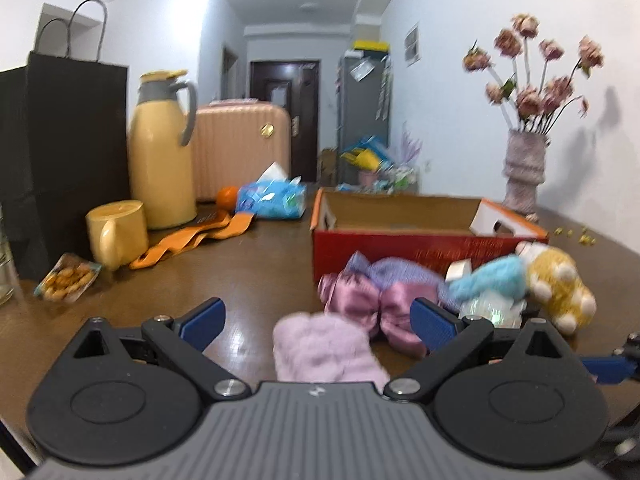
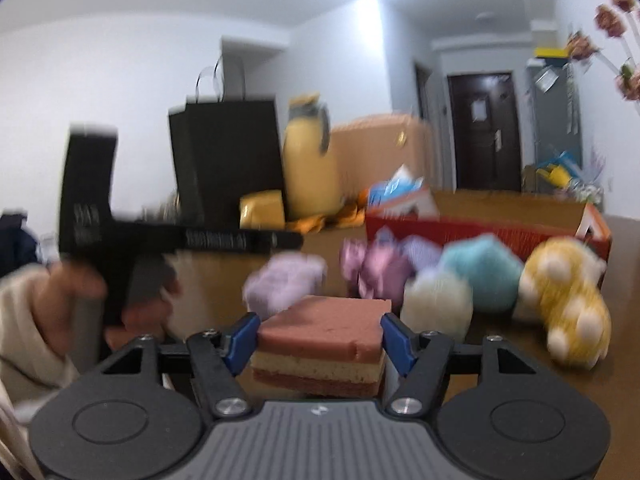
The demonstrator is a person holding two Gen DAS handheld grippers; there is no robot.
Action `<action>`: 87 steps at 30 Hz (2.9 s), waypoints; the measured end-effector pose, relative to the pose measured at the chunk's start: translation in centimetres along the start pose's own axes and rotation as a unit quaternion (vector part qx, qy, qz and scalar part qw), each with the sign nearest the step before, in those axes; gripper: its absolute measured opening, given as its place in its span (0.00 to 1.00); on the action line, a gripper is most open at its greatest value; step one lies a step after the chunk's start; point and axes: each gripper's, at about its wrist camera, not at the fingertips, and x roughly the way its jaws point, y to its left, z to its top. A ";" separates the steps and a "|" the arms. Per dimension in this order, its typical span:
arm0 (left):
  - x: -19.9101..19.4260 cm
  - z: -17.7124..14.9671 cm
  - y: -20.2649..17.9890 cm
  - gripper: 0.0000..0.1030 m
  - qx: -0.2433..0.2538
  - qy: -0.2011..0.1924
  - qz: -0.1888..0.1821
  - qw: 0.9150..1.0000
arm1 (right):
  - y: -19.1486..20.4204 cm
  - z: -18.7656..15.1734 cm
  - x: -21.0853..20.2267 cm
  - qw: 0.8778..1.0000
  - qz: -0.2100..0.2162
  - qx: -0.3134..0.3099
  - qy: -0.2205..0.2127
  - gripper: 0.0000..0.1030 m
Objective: Organize soft objects
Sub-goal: 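Lift the sponge block with the right gripper toward the cardboard box, then lower the sponge block into the box and open the right gripper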
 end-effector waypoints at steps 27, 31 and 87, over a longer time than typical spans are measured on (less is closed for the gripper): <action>1.8 -0.4 -5.8 0.31 -0.013 0.148 -0.191 0.970 | -7.2 -2.0 -1.6 0.965 -0.072 0.254 -0.005 0.36; 1.8 -0.7 -5.6 0.31 -0.026 0.154 -0.207 0.966 | -6.4 -1.1 -0.3 0.969 -0.125 0.213 -0.004 0.36; 40.0 17.7 -0.2 0.46 -0.052 0.242 -0.148 0.958 | -27.3 18.5 33.1 0.922 -0.152 0.319 0.161 0.17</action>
